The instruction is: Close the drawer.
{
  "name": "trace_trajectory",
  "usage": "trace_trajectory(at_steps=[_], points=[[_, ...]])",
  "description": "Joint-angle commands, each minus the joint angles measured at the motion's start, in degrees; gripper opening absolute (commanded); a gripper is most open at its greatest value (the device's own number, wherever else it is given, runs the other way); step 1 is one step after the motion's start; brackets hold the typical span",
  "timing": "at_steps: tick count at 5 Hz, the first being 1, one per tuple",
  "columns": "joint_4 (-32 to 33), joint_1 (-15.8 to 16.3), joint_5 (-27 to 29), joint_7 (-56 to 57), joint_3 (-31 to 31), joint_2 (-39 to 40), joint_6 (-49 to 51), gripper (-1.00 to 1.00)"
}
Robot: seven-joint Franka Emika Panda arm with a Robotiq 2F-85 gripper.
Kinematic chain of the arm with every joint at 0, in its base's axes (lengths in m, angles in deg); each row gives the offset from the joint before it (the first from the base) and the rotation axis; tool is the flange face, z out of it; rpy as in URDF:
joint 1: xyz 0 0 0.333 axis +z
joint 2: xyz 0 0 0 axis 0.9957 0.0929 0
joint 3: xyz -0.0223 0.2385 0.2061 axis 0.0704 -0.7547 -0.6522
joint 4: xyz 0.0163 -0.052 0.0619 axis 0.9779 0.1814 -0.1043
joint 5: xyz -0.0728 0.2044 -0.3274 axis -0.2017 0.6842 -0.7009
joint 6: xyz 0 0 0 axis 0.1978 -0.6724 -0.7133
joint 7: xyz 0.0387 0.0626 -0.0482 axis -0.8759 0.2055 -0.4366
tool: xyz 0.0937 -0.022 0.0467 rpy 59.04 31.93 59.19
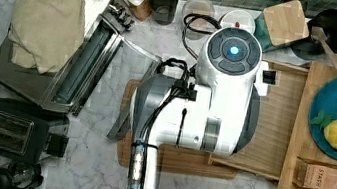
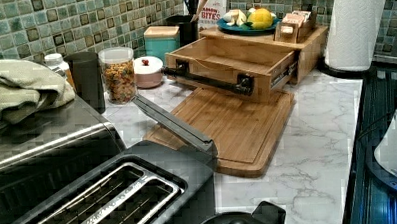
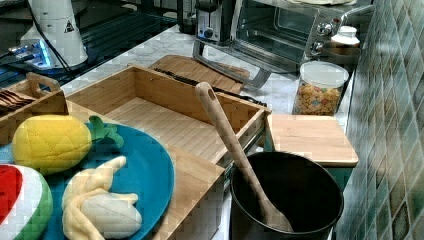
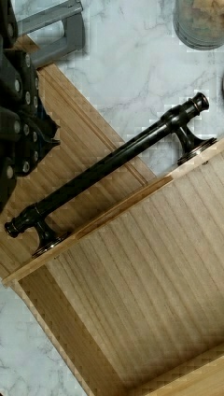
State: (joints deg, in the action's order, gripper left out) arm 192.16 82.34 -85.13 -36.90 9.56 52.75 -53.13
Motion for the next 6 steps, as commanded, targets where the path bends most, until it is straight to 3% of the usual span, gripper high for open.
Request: trace_trajectory(at_steps=[1,6], points=[[0.00,-0.26,-0.19,0.00,0.18,0.00,0.00,-1.00],[8.00,0.27,1.39,15.69,-1.85,4.01,-13.00,-1.00]])
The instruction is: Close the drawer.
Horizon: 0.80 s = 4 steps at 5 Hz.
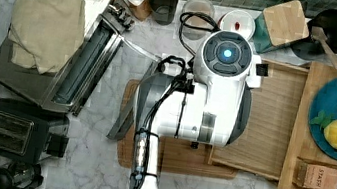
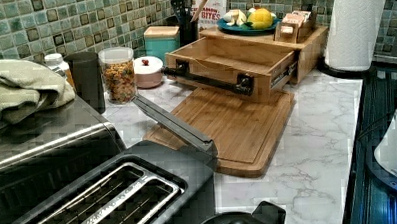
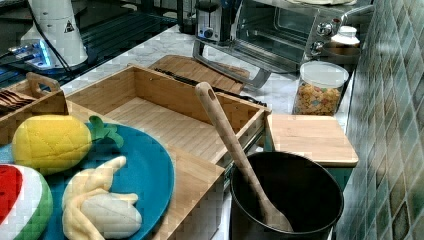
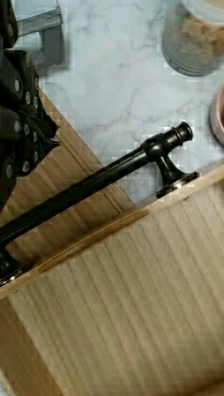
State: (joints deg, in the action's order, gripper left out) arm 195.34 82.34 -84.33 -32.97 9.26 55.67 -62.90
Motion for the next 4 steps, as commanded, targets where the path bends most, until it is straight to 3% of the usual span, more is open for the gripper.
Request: trace_trajectory(at_steps=[1,4], points=[[6.07,-0.41,0.19,13.59,-1.61,2.70,-6.21,-1.00],[9.57,-1.00,2.02,17.57,-0.77,7.78,-17.18,-1.00]])
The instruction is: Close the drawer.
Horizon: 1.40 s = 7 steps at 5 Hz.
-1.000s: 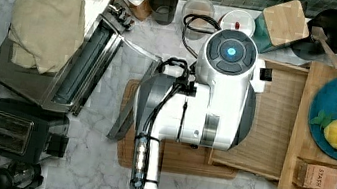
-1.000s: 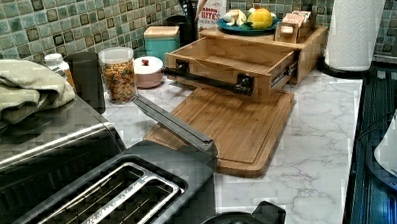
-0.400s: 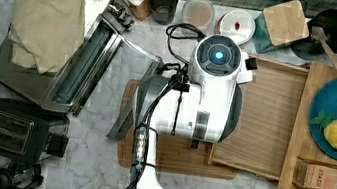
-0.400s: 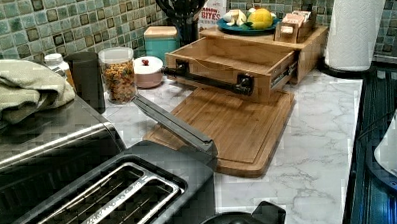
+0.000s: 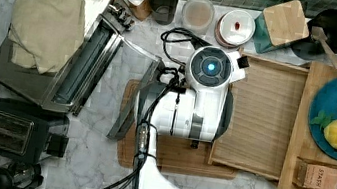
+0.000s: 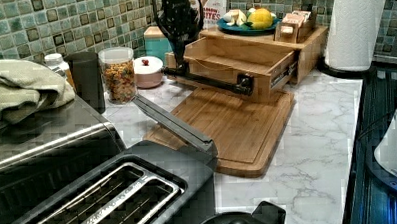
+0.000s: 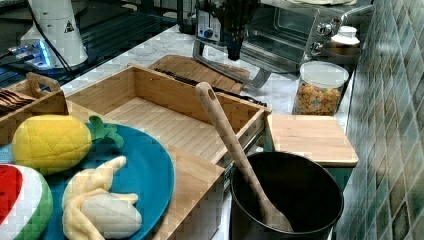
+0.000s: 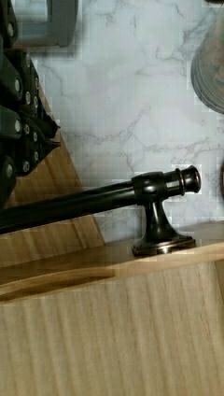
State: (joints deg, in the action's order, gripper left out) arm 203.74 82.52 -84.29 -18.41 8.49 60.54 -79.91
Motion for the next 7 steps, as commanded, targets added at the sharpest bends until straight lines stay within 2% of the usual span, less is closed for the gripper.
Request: trace_trajectory(at_steps=[1,2,3,4,6,7], points=[[1.80,-1.34,1.57,2.50,0.20,4.18,-1.99,-1.00],[1.57,-1.10,-0.52,1.29,0.93,4.29,-1.41,-1.00],[2.82,0.51,-6.02,-3.72,2.60,3.36,-3.06,-1.00],[2.28,0.28,-7.09,-2.24,3.45,4.42,-3.57,-1.00],[4.73,-3.49,-8.19,3.68,6.13,2.79,-8.12,-1.00],[4.79,-5.94,-7.88,7.46,7.72,0.31,-6.48,-1.00]])
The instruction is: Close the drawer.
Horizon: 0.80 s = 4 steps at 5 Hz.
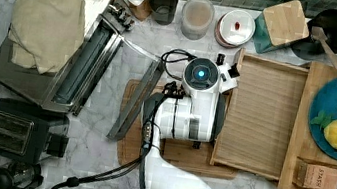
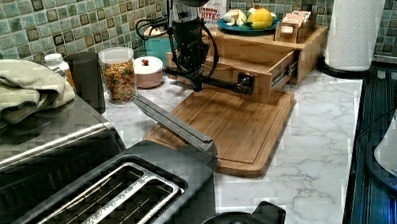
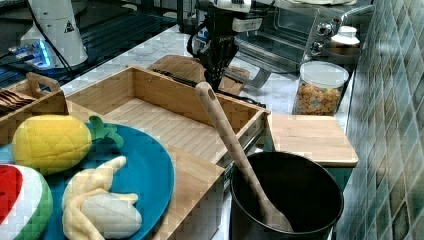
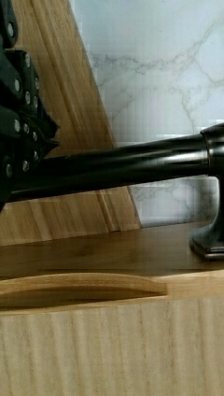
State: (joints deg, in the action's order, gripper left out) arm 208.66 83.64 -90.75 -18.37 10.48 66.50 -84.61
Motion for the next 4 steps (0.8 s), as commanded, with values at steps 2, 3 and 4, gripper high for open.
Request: trace_trajectory(at_steps=[2,3,4], points=[[0.30,-11.66,1.59,13.68,9.13,-5.22,-4.89,-1.00],[-1.03,-15.02,4.36,18.06,9.77,-4.83,-5.00,-1.00],[-3.67,-17.87,4.18,20.87,11.27,-4.40,-2.20,-1.00]])
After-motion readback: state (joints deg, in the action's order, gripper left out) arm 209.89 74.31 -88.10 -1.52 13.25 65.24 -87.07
